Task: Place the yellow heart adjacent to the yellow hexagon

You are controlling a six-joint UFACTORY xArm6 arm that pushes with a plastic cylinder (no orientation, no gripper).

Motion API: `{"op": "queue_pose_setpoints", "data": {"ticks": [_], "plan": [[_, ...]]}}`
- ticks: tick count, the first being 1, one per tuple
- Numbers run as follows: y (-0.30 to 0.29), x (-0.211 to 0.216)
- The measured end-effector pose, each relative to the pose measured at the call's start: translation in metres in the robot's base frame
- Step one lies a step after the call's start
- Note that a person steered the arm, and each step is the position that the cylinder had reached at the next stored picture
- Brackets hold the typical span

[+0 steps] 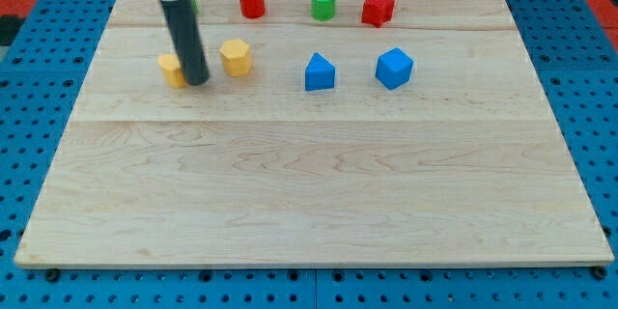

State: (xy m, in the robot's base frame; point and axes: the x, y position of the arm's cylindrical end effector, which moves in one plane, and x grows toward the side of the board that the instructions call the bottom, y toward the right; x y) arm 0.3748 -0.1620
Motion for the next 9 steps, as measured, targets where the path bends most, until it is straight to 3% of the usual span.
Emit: {"op": "queue_pose_setpoints", "data": {"ticks": [1, 2, 4, 7, 9], "plan": [[-0.023, -0.012], [-0.019, -0.068], [0.089, -0.085], [0.052, -0.051], [0.001, -0.103]]}}
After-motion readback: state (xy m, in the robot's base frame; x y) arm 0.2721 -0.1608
